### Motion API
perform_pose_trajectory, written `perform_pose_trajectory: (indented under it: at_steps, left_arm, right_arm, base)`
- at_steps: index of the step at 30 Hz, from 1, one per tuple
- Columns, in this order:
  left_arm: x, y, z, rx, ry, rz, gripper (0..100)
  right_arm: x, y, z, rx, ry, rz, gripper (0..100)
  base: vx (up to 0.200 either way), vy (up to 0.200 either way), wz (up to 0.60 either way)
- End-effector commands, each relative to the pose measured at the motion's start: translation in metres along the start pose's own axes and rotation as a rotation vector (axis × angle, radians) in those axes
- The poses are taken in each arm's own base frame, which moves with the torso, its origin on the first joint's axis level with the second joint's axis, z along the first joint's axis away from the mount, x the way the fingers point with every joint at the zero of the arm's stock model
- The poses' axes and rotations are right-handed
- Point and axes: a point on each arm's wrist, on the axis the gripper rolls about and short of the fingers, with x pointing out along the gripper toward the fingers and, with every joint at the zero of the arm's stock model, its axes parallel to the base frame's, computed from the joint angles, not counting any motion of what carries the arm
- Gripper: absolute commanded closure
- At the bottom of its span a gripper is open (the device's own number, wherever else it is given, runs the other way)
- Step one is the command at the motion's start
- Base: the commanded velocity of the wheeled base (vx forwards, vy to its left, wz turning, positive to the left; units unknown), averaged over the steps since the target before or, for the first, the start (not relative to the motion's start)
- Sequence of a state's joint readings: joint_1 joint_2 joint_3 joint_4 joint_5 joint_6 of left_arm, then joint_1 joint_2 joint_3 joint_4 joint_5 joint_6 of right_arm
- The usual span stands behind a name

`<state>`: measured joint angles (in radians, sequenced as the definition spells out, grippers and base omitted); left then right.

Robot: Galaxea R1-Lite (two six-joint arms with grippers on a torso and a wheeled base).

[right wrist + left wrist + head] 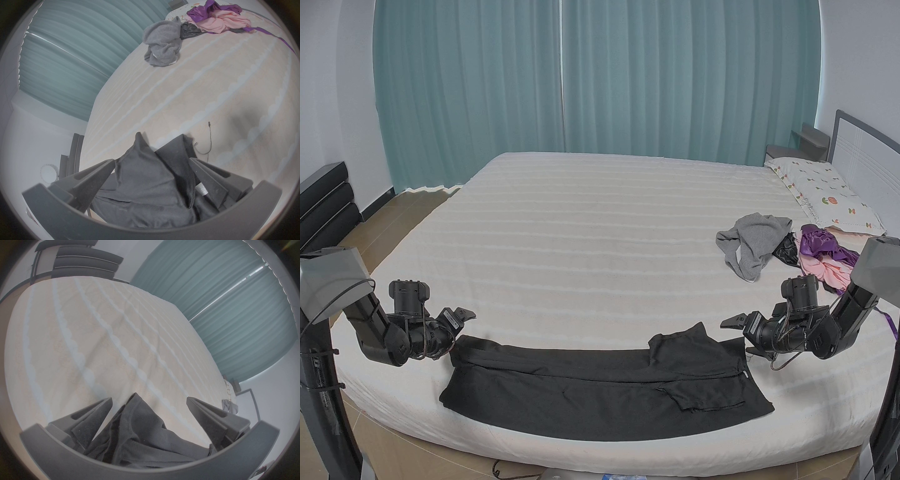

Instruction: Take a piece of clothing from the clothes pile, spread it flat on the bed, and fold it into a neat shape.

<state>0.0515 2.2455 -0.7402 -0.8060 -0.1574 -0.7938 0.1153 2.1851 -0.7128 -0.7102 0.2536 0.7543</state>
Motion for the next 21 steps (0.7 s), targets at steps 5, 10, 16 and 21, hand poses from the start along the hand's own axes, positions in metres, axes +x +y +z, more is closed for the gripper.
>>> perform_pose_trajectory:
  at_steps: [5,10,16,21]
  left_arm:
    - [0.021,0.003,-0.017,0.068,0.050,0.021,100]
    - [0.018,0.009,-0.016,0.054,0.041,0.046,100]
    - [0.015,0.016,-0.006,0.030,-0.023,0.097,100]
    - [0.014,0.019,-0.007,0.023,-0.018,0.107,100]
  right_arm:
    - [0.013,-0.014,-0.003,0.018,0.026,-0.035,0]
    - [0.020,-0.016,-0.003,0.020,0.030,-0.041,0]
    - [0.029,-0.017,-0.001,0.016,0.025,-0.047,0]
    - [0.031,-0.017,0.000,0.015,0.021,-0.050,100]
  base:
    - [0.000,0.000,0.00]
    - [0.000,0.000,0.00]
    - [0.000,0.000,0.00]
    - [0.000,0.000,0.00]
